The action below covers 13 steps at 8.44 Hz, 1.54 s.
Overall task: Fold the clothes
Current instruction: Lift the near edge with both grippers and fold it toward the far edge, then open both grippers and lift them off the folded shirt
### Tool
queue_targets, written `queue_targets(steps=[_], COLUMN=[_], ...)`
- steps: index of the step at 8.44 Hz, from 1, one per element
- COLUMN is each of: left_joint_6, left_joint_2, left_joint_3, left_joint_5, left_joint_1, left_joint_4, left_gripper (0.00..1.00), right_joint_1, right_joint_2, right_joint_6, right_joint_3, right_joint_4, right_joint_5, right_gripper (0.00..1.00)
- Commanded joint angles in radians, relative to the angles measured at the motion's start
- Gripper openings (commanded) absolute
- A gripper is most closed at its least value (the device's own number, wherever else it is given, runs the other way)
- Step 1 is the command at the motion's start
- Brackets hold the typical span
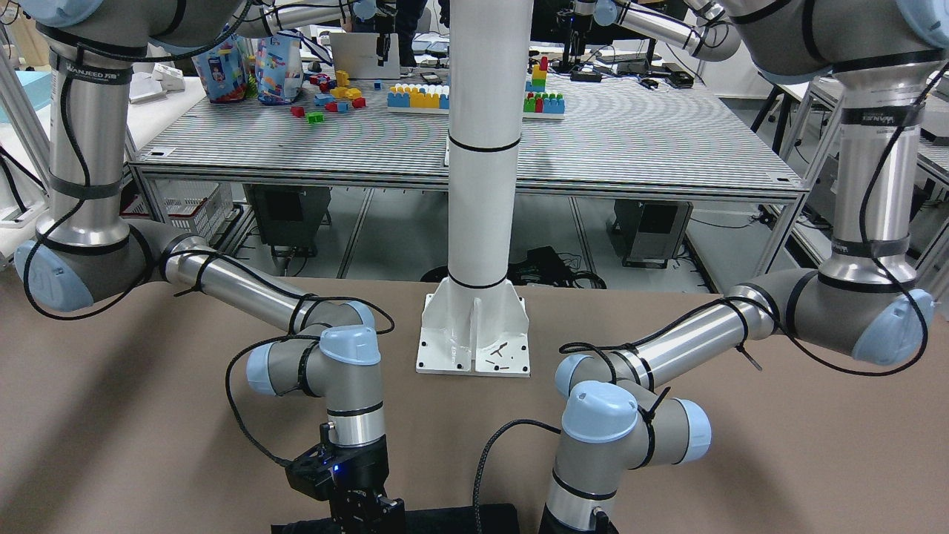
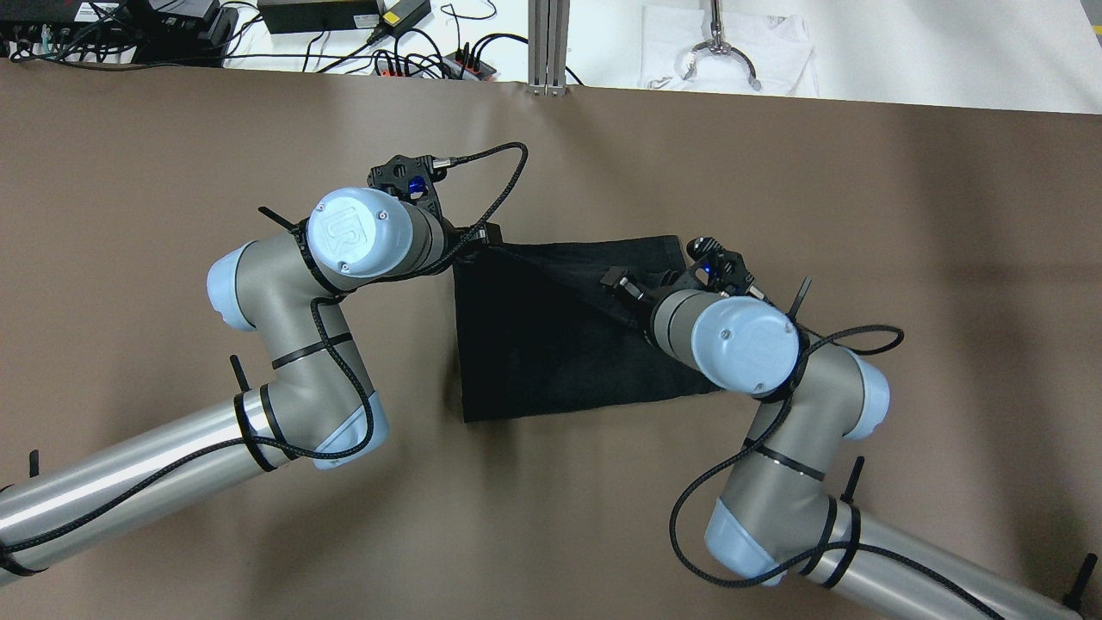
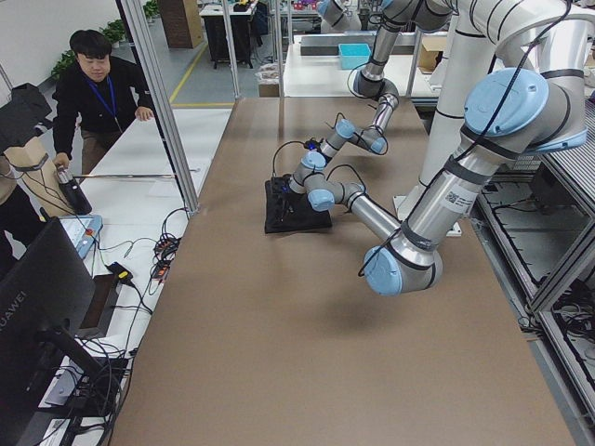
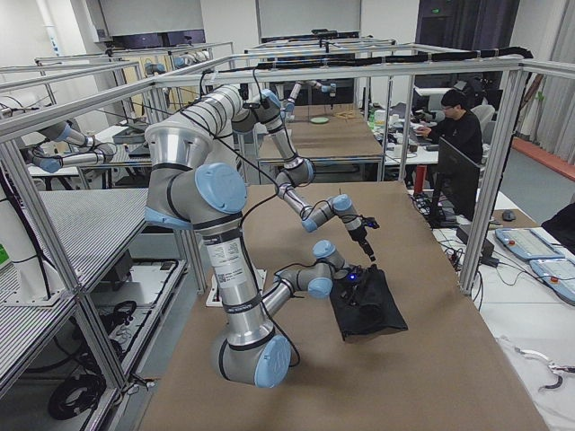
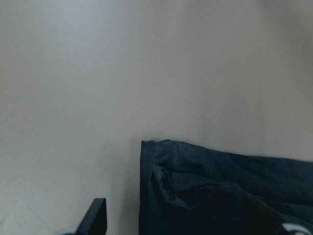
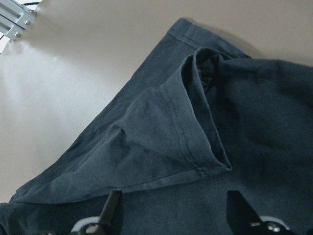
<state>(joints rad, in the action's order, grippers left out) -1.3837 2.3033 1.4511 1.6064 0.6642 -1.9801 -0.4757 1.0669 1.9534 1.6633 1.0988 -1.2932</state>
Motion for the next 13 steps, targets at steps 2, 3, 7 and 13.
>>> queue_targets(steps=[2, 3, 7, 13], left_joint_6=[0.0, 0.0, 0.0, -0.003], left_joint_2=[-0.002, -0.004, -0.016, -0.018], left_joint_3=[0.0, 0.0, 0.002, 0.003], left_joint_5=[0.0, 0.0, 0.0, 0.0], left_joint_1=[0.0, 0.0, -0.002, -0.002], left_joint_4=[0.0, 0.0, -0.002, 0.0], left_gripper=[1.0, 1.0, 1.0, 1.0], right_joint_1=[0.026, 0.026, -0.032, -0.271], right_joint_2=[0.001, 0.001, -0.056, -0.244], right_joint_6=[0.03, 0.03, 0.041, 0.026], right_joint_3=[-0.074, -0.086, -0.118, -0.512], right_joint_4=[0.001, 0.001, -0.011, -0.197], right_joint_5=[0.063, 0.063, 0.06, -0.026], right_gripper=[0.57, 0.57, 0.0, 0.04])
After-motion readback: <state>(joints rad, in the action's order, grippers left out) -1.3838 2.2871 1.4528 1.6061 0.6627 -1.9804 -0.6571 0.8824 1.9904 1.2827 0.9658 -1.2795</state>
